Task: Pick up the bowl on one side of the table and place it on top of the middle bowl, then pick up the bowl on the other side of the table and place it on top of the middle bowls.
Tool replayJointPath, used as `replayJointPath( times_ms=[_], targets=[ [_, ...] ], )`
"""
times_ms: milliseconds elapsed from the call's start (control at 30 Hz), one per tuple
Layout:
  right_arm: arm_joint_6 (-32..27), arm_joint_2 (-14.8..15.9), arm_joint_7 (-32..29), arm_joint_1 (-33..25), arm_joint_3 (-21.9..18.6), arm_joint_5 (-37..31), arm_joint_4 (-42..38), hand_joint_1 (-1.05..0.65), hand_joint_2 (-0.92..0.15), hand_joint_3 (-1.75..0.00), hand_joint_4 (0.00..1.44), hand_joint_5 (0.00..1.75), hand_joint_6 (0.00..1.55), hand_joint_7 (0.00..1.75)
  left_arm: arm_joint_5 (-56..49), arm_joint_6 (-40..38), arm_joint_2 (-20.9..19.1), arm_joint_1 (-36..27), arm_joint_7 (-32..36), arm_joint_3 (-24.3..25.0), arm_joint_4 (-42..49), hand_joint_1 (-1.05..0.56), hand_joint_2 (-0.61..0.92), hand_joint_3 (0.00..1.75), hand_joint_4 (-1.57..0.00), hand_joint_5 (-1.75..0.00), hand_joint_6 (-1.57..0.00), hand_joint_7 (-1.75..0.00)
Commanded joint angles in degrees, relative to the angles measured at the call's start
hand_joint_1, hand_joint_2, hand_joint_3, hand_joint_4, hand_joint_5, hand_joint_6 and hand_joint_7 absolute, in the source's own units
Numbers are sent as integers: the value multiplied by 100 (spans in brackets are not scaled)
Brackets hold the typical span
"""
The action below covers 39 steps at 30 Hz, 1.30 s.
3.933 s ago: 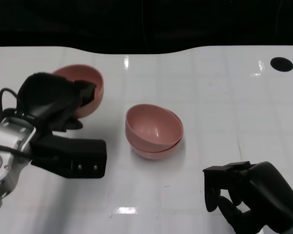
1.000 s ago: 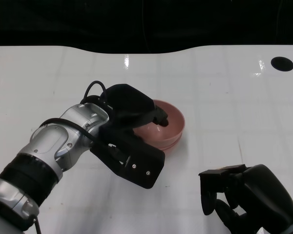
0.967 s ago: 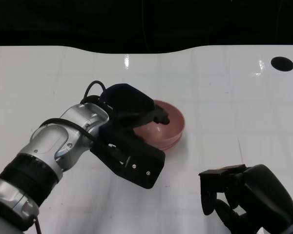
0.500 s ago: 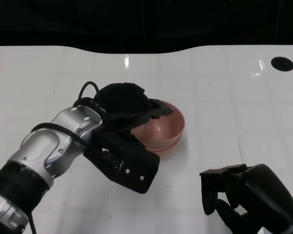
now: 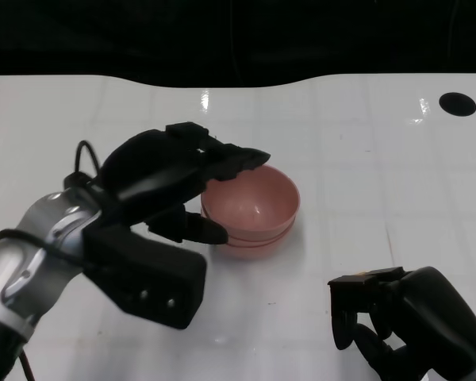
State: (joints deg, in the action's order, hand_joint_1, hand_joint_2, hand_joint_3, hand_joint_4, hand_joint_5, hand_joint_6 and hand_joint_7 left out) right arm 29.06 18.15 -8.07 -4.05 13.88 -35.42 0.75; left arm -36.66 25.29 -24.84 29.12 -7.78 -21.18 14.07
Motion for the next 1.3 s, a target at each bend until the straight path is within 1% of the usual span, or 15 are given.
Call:
replayJointPath(
  times_ms=[33, 200, 367, 467, 500, 567, 600, 633, 700, 767, 833, 933, 1000, 1167, 1300],
  targets=[
    [44, 78, 24, -14, -47, 71, -31, -8, -14, -161, 98, 175, 83, 161, 278, 217, -135, -313, 249, 332, -196, -59, 92, 21, -25, -75, -49, -8],
    [30, 65, 38, -4, -44, 72, -33, -7, -14, -161, 99, 175, 83, 161, 771, 877, -100, -777, 607, 755, -161, -42, 92, 17, -46, -89, -70, -17],
    [3, 70, 58, 5, -49, 46, -34, -7, -14, -161, 98, 175, 83, 160, 1458, 1254, -51, -1302, 566, 1094, -236, -32, 92, 23, -59, -95, -81, -22],
    [2, 68, 52, 7, -51, 37, -38, -8, -14, -161, 98, 175, 83, 160, 1605, 1327, -30, -1383, 497, 1161, -240, -30, 92, 25, -62, -96, -84, -24],
    [2, 63, 38, 13, -47, 26, -60, -8, -14, -161, 98, 175, 84, 159, 1928, 1385, 35, -1614, 486, 1251, -296, -28, 92, 25, -65, -98, -87, -25],
    [-4, 55, 21, 21, -42, 10, -93, -8, -14, -161, 98, 175, 84, 159, 2450, 1448, 138, -1984, 429, 1385, -423, -24, 92, 26, -68, -110, -93, -32],
    [-11, 53, 19, 22, -40, 4, -107, -8, -14, -161, 98, 175, 84, 159, 2673, 1473, 179, -2142, 382, 1434, -492, -20, 91, 29, -67, -118, -92, -40],
    [-15, 53, 20, 22, -39, 2, -113, -8, -13, -161, 98, 175, 83, 158, 2784, 1478, 201, -2218, 333, 1460, -538, -17, 87, 37, -66, -125, -87, -57],
    [-11, 39, 12, 31, -26, -3, -137, -8, -13, -161, 97, 175, 84, 157, 3075, 1400, 189, -2503, 160, 1544, -678, -15, 83, 49, -69, -128, -82, -74],
    [8, 23, -10, 39, -24, 4, -152, -8, -13, -161, 97, 175, 84, 157, 3238, 1289, 169, -2730, 24, 1634, -775, -16, 80, 55, -73, -129, -83, -78],
    [29, 23, -10, 47, -37, 41, -164, -6, -13, -161, 98, 175, 85, 157, 3410, 1289, 213, -2851, -87, 1700, -751, -13, 68, 78, -79, -130, -89, -80],
    [42, 31, -4, 51, -48, 62, -168, -6, -14, -161, 98, 175, 85, 157, 3651, 1107, 280, -3014, -254, 1762, -871, -14, 63, 90, -82, -131, -91, -82],
    [33, 45, 3, 55, -60, 57, -154, -6, -14, -161, 98, 175, 85, 157, 3954, 760, 305, -3236, -440, 1769, -1110, -15, 63, 92, -82, -132, -91, -84],
    [72, 58, -34, 111, -85, 46, -188, -5, -13, -159, 98, 175, 85, 157, 4341, 46, 387, -3662, -721, 1806, -1618, -16, 64, 89, -81, -142, -86, -102],
    [115, 87, -63, 133, -97, 47, -257, -6, -15, -160, 98, 175, 84, 157, 4589, -227, 644, -3786, -855, 1787, -1619, -16, 66, 89, -75, -167, -78, -128]
  ],
)
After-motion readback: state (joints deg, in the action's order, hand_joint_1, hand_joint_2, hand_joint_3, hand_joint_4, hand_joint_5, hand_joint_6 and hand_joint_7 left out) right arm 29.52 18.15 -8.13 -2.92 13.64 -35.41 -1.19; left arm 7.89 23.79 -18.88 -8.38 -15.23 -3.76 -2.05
